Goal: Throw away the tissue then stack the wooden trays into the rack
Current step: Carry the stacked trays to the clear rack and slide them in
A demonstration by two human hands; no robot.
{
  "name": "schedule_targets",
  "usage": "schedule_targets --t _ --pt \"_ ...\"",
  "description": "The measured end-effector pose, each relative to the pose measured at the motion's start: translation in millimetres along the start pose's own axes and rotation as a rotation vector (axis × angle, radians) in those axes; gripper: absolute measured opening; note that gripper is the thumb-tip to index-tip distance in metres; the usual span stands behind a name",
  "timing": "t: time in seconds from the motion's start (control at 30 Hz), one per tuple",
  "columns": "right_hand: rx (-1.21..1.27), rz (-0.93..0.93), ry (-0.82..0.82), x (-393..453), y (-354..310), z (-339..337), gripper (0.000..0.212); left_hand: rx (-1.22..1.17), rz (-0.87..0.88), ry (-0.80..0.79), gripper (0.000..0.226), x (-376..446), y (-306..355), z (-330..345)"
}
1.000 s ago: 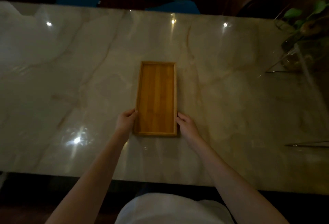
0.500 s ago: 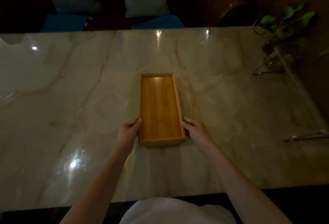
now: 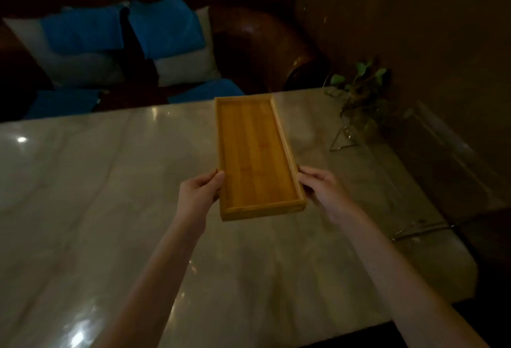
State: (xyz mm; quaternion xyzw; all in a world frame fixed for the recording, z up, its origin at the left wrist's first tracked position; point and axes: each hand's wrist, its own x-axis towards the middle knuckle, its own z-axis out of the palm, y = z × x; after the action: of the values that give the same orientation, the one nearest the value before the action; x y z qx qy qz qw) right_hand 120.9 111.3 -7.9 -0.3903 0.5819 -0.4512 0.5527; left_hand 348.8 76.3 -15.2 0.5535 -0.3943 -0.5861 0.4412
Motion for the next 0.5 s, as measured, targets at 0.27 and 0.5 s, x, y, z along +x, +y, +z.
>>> schedule_targets --t 0.27,0.5 --pt "-0.039 -0.058 0.090 -24 -42 -134 0.036 0.011 0.078 -0.094 0.030 -25 37 138" --pt "-0.028 -0.023 0.236 -55 -47 -246 0.019 -0.016 0.048 -0.163 0.027 -44 16 251"
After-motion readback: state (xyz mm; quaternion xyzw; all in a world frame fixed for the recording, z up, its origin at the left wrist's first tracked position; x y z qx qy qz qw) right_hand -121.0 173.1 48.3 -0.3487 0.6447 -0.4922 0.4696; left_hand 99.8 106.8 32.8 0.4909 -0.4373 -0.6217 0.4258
